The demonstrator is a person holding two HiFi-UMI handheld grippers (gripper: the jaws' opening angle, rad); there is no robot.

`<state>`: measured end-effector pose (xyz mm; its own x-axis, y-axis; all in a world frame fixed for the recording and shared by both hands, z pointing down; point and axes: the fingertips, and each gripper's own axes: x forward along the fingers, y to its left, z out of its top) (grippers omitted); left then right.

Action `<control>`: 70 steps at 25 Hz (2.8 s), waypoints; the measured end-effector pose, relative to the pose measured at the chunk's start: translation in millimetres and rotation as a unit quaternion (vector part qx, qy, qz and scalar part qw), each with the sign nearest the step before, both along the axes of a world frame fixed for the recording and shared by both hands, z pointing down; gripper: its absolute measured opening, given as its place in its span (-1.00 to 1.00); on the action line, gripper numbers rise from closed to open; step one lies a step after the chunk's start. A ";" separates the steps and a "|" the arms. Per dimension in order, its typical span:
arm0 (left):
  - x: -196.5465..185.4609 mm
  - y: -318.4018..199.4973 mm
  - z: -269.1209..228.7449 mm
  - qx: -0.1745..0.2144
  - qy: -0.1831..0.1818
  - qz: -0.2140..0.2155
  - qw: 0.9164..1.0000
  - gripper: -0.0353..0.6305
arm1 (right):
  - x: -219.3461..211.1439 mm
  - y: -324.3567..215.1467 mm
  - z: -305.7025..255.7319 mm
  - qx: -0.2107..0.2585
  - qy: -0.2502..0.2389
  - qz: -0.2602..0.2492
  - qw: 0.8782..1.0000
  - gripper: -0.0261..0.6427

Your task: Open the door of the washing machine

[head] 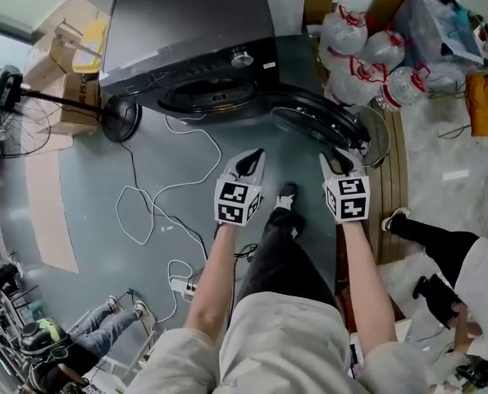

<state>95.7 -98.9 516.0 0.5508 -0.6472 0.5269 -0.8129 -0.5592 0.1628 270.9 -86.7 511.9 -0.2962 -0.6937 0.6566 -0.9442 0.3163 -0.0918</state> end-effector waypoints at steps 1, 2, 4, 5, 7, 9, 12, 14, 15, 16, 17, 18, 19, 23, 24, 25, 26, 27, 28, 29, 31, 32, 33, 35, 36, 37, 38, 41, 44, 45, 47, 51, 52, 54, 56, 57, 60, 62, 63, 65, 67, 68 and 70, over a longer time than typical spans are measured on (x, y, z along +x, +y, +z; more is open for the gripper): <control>-8.0 6.0 -7.8 0.002 0.000 -0.008 1.000 -0.72 | -4.4 5.2 -6.6 0.003 -0.005 0.002 1.000 -0.58; -16.2 11.9 -15.7 0.005 0.000 -0.016 1.000 -0.72 | -9.0 10.4 -13.7 0.007 -0.010 0.004 1.000 -0.59; -33.5 24.3 -31.7 0.013 0.003 -0.037 0.999 -0.72 | -19.0 20.7 -29.2 0.017 -0.016 0.003 1.000 -0.59; -42.0 29.8 -39.6 0.018 0.006 -0.050 0.999 -0.72 | -23.8 25.1 -36.6 0.023 -0.018 0.000 1.000 -0.58; -56.5 39.1 -54.0 0.024 0.012 -0.074 0.997 -0.72 | -31.4 34.5 -48.1 0.032 -0.023 -0.006 0.999 -0.59; -68.6 47.5 -67.8 0.027 0.018 -0.092 0.995 -0.72 | -37.9 43.5 -59.2 0.038 -0.030 -0.006 0.999 -0.59; -87.4 61.8 -89.3 0.034 0.025 -0.114 0.993 -0.72 | -49.4 56.7 -75.9 0.044 -0.038 -0.002 0.998 -0.59; -95.7 73.2 -100.5 0.037 0.030 -0.126 0.991 -0.72 | -55.0 66.0 -85.3 0.048 -0.042 -0.002 0.998 -0.59; -98.4 78.6 -104.5 0.037 0.032 -0.132 0.990 -0.72 | -57.0 70.1 -89.5 0.050 -0.044 -0.003 0.998 -0.59; -101.4 83.3 -108.1 0.037 0.032 -0.135 0.990 -0.72 | -59.4 73.7 -93.6 0.053 -0.047 -0.003 0.998 -0.59; -105.3 87.2 -112.0 0.037 0.029 -0.137 0.989 -0.72 | -62.6 77.3 -97.6 0.055 -0.052 0.000 0.997 -0.59; -110.2 90.7 -115.9 0.037 0.025 -0.139 0.989 -0.72 | -65.9 81.1 -101.1 0.058 -0.059 0.005 0.997 -0.59; -114.9 94.1 -119.2 0.037 0.024 -0.141 0.989 -0.72 | -68.2 84.7 -103.7 0.061 -0.066 0.011 0.996 -0.59; -125.9 113.3 -119.3 0.030 0.024 -0.146 0.989 -0.72 | -74.8 104.9 -103.0 0.058 -0.069 -0.001 0.996 -0.59; -126.6 116.5 -119.2 0.031 0.021 -0.140 0.989 -0.72 | -75.9 109.2 -102.7 0.057 -0.064 -0.010 0.996 -0.59; -127.7 117.5 -120.4 0.033 0.018 -0.135 0.990 -0.72 | -75.8 111.5 -103.0 0.056 -0.061 -0.014 0.996 -0.59; -129.6 116.9 -122.1 0.036 0.016 -0.131 0.991 -0.72 | -74.6 112.1 -103.7 0.057 -0.060 -0.014 0.996 -0.59; -132.0 116.1 -123.0 0.037 0.016 -0.129 0.991 -0.72 | -72.8 112.2 -104.3 0.057 -0.062 -0.009 0.996 -0.59; -134.2 116.1 -122.9 0.037 0.016 -0.130 0.991 -0.72 | -70.9 112.6 -104.6 0.058 -0.065 -0.005 0.996 -0.60; -135.7 116.8 -122.0 0.036 0.018 -0.131 0.991 -0.72 | -69.4 113.5 -104.8 0.060 -0.067 -0.001 0.996 -0.63; -136.5 119.1 -120.0 0.033 0.021 -0.131 0.991 -0.72 | -68.0 115.4 -106.3 0.064 -0.067 0.002 0.996 -0.70; -135.3 119.8 -119.5 0.032 0.020 -0.129 0.991 -0.72 | -67.9 115.9 -107.9 0.066 -0.069 0.005 0.995 -0.72; -133.2 119.9 -119.3 0.031 0.019 -0.126 0.991 -0.72 | -67.9 115.9 -109.7 0.069 -0.071 0.007 0.995 -0.74; -127.1 119.4 -119.6 0.031 0.016 -0.115 0.993 -0.72 | -67.7 115.7 -112.7 0.073 -0.072 0.008 0.995 -0.79; -123.8 119.6 -119.9 0.031 0.014 -0.110 0.993 -0.72 | -67.0 115.9 -113.7 0.075 -0.071 0.008 0.995 -0.81; -120.9 120.3 -120.1 0.032 0.012 -0.105 0.994 -0.72 | -65.6 116.4 -114.4 0.076 -0.071 0.009 0.995 -0.84; -118.4 121.2 -120.1 0.032 0.011 -0.101 0.994 -0.72 | -63.4 117.1 -115.0 0.077 -0.072 0.011 0.994 -0.86; -113.5 123.8 -119.8 0.031 0.012 -0.097 0.995 -0.72 | -56.4 119.0 -116.8 0.080 -0.076 0.018 0.994 -0.92; -109.0 125.5 -120.0 0.030 0.014 -0.097 0.995 -0.72 | -51.4 121.0 -117.2 0.080 -0.079 0.019 0.994 -0.92; -107.8 126.0 -120.1 0.029 0.014 -0.097 0.995 -0.72 | -50.3 121.6 -117.3 0.080 -0.080 0.019 0.993 -0.92; -106.6 127.1 -119.9 0.030 0.015 -0.099 0.995 -0.72 | -49.4 122.4 -117.1 0.081 -0.081 0.018 0.993 -0.92; -107.9 131.5 -116.5 0.028 0.012 -0.101 0.994 -0.72 | -50.1 121.0 -116.8 0.083 -0.085 0.014 0.993 -0.92; -108.7 133.1 -115.2 0.026 0.012 -0.102 0.994 -0.72 | -49.9 120.8 -117.5 0.083 -0.085 0.014 0.993 -0.92; -111.2 135.6 -113.6 0.023 0.015 -0.109 0.994 -0.72 | -49.3 121.1 -119.6 0.087 -0.082 0.013 0.993 -0.92; -114.5 135.4 -114.7 0.024 0.018 -0.118 0.993 -0.72 | -49.5 120.6 -121.3 0.091 -0.078 0.012 0.993 -0.92; -115.6 134.7 -115.8 0.026 0.019 -0.122 0.992 -0.72 | -49.9 120.4 -121.5 0.092 -0.076 0.010 0.993 -0.92; -114.7 133.9 -116.7 0.028 0.020 -0.125 0.992 -0.72 | -49.8 121.2 -120.2 0.089 -0.075 0.007 0.993 -0.92; -114.0 134.5 -116.9 0.029 0.023 -0.124 0.992 -0.71 | -49.8 122.8 -119.9 0.089 -0.073 0.006 0.993 -0.92; -114.2 134.9 -117.3 0.029 0.024 -0.125 0.991 -0.72 | -50.1 123.4 -120.2 0.089 -0.072 0.005 0.993 -0.92; -113.9 135.7 -117.5 0.030 0.027 -0.125 0.991 -0.72 | -50.3 124.4 -120.5 0.091 -0.068 0.003 0.994 -0.92; -113.8 136.3 -116.6 0.032 0.030 -0.126 0.991 -0.72 | -50.3 125.2 -119.8 0.091 -0.066 0.002 0.994 -0.92; -114.3 136.8 -115.8 0.032 0.030 -0.128 0.991 -0.71 | -50.3 125.8 -119.3 0.091 -0.066 0.002 0.994 -0.92; -115.0 138.2 -113.7 0.028 0.030 -0.129 0.991 -0.72 | -49.7 127.0 -118.7 0.090 -0.064 0.003 0.994 -0.92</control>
<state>-19.3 39.3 402.3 0.3919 -0.7984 0.4572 -0.9200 -0.3433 0.1890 221.2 40.3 393.1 -0.3655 -0.7985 0.4783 -0.9301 0.3332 -0.1545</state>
